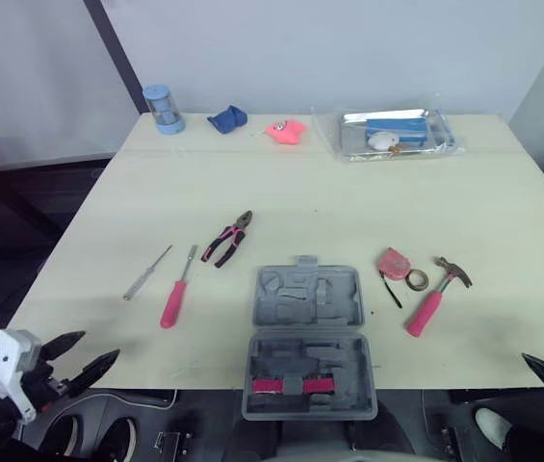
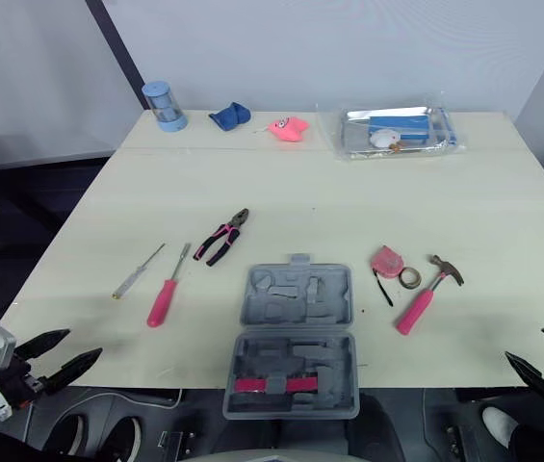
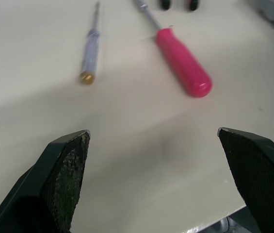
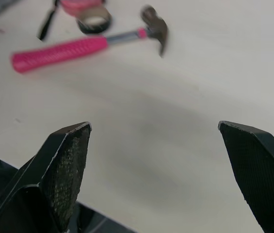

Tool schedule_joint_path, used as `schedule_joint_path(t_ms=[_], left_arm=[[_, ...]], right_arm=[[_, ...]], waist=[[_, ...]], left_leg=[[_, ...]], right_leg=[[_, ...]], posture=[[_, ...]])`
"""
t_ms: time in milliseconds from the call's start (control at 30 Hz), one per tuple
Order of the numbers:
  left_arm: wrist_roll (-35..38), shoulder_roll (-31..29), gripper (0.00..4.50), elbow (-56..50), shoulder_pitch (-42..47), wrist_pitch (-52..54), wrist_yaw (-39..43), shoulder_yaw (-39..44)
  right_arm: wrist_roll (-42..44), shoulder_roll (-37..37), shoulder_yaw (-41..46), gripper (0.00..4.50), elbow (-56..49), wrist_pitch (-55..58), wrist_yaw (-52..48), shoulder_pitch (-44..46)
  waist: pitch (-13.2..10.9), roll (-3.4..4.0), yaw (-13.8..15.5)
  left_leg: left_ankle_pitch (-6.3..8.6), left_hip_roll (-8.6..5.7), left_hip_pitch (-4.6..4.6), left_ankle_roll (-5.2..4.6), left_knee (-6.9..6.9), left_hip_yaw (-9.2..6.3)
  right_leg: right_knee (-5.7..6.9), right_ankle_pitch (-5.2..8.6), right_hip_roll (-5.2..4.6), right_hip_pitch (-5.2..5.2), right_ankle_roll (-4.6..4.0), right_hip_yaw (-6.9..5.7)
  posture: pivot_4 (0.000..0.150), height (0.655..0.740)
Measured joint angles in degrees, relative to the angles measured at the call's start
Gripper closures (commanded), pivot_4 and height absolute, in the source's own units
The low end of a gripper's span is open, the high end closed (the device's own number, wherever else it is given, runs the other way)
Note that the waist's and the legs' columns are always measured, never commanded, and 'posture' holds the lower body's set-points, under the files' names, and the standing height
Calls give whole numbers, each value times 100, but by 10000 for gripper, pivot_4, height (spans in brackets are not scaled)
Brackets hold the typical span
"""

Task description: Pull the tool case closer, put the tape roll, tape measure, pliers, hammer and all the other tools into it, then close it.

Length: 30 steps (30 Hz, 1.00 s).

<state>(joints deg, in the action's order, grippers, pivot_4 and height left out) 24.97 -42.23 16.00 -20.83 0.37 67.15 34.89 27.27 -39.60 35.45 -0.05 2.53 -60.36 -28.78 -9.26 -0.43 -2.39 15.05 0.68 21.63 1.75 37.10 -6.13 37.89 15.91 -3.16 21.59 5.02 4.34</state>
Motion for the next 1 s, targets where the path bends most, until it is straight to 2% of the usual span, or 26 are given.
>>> schedule_joint_path(t_ms=[100, 267, 333, 400, 533, 700, 800, 1000], left_arm=[[53, -17, 0, -549, 67, 5, 201, -253], [225, -163, 0, -1425, 633, 61, 452, -810], [271, -290, 0, -1590, 856, 115, 675, -1090], [280, -293, 0, -1622, 895, 133, 705, -1132], [575, -471, 0, -1717, 1538, 456, 1220, -1601], [821, -608, 0, -1951, 1906, 852, 1524, -1935], [971, -627, 0, -2272, 2103, 1127, 1642, -2169], [1323, -697, 0, -2753, 2325, 1596, 1643, -2237]], right_arm=[[114, -323, -178, 860, -794, 639, 171, 136], [160, -1057, -901, 860, -1753, 1695, 501, 1132], [55, -1436, -1451, 860, -1815, 2095, 492, 1746], [39, -1467, -1510, 860, -1824, 2128, 481, 1822], [-560, -2042, -2976, 860, -1534, 2496, 129, 3371], [-1307, -2176, -4234, 860, -1177, 2717, -218, 4450], [-1889, -2155, -4994, 860, -839, 2725, -445, 4969], [-2606, -1788, -5737, 860, -71, 2550, -683, 5613]], waist=[[0, 0, 3], [-1, 0, 4], [-5, 3, -1], [-7, 5, 3], [-20, 11, -1], [-32, 14, -5], [-40, 17, 1], [-46, 17, -20]], left_leg=[[0, 0, 2, 0, 1, -1], [0, 0, 3, 0, 2, -3], [0, 0, 9, 0, 2, -2], [0, -1, 13, 0, 1, -5], [-1, 0, 12, 0, 5, -8], [0, -1, 23, 0, 4, -11], [-1, -1, 27, 0, 4, -12], [-1, 0, 27, 0, 5, -12]], right_leg=[[0, -1, 0, 0, 0, 0], [-1, -2, 1, 2, 2, -1], [-2, -3, 0, 7, 2, -3], [-3, -3, 0, 10, 3, -4], [0, -4, 1, 11, 3, -9], [-3, -4, 0, 19, 3, -12], [-2, -4, 0, 25, 3, -13], [2, -4, 0, 29, 3, -12]], posture=[[1500, 7400], [1500, 7400], [1500, 7400], [1500, 7400], [1500, 7400], [1500, 7400], [1500, 7400], [1500, 7400]])
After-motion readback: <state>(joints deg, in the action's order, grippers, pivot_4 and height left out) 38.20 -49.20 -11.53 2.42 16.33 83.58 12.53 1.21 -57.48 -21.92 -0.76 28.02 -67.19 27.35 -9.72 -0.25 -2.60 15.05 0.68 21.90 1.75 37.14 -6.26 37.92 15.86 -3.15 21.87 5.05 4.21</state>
